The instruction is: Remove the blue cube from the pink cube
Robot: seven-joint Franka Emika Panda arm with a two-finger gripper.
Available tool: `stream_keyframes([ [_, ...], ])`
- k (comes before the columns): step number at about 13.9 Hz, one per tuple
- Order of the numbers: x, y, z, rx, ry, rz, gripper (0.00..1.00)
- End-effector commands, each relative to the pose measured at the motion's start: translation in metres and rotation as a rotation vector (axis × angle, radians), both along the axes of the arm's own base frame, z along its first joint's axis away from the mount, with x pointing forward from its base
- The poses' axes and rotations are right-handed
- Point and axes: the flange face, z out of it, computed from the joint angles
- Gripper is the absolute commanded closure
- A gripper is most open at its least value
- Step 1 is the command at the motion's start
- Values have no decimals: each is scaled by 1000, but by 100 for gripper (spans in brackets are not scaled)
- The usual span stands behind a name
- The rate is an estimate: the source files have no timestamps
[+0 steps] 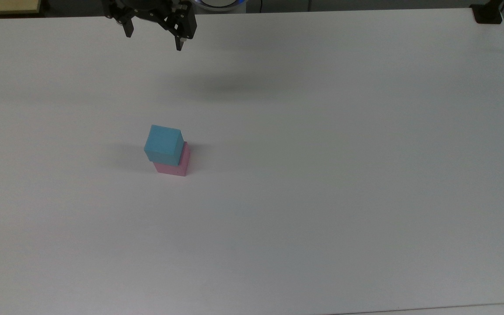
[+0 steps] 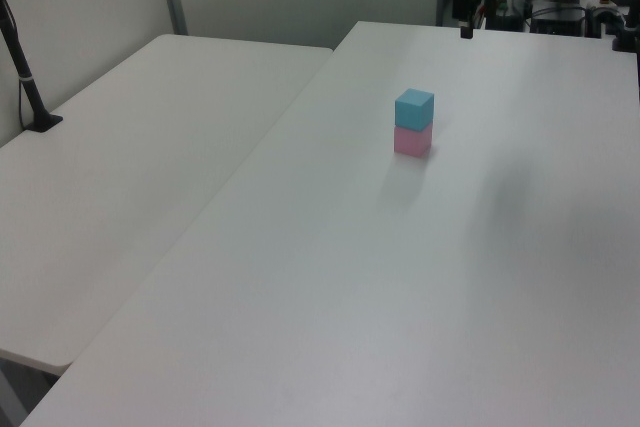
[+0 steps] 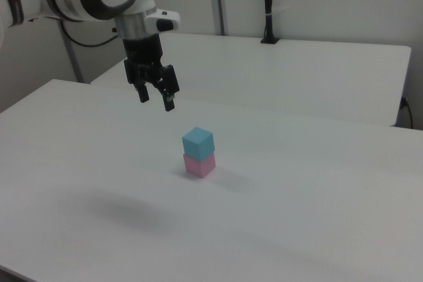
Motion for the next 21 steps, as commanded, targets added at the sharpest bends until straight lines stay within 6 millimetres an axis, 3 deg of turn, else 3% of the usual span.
stream_keyframes([
  [1,-6,-4,6,1,-21,5,0],
  [7,-5,-4,4,2,-22,5,0],
  [11,17,-1,-9,7,-57,8,0],
  [16,57,11,-56,-11,-104,23,0],
  [21,91,8,-116,-43,-159,41,0],
])
